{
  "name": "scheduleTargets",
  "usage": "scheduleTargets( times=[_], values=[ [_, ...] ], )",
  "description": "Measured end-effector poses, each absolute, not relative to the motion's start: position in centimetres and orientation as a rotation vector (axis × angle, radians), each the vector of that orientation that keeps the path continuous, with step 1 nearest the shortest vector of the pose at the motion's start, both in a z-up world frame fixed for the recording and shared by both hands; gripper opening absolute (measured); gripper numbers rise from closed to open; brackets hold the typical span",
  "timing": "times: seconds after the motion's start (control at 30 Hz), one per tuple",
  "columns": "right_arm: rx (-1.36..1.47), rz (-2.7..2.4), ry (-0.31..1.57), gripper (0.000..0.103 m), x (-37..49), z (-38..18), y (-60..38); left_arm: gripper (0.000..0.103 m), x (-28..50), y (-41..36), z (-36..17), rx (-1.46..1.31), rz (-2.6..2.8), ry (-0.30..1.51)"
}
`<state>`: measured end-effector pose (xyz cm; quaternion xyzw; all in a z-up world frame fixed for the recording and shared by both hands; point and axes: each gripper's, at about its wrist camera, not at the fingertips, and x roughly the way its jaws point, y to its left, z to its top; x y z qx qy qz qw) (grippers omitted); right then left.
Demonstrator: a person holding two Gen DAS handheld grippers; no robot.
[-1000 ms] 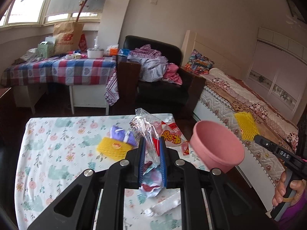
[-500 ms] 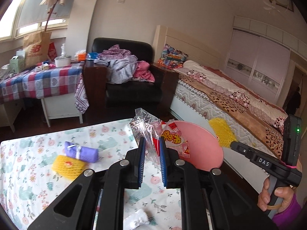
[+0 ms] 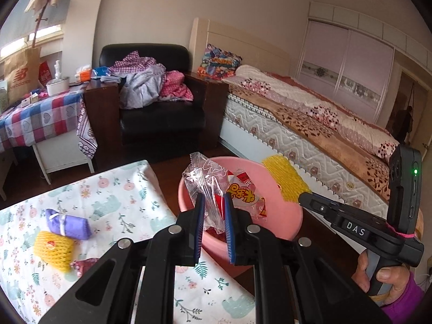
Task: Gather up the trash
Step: 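Carry the clear snack bag and yellow mesh sleeve over the pink bucket, then open both tools to drop the items into the pink bucket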
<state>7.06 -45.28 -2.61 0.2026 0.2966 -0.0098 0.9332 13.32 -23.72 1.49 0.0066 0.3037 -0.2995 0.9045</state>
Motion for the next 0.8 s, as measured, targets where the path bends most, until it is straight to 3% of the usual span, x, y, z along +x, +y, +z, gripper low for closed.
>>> scheduleTargets(
  times=[0.8],
  values=[
    [0.437,-0.055,0.678,0.010,8.9,-5.4,-46.2,0.014,14.9,-27.8,-2.8,0.073,-0.670,0.733]
  ],
)
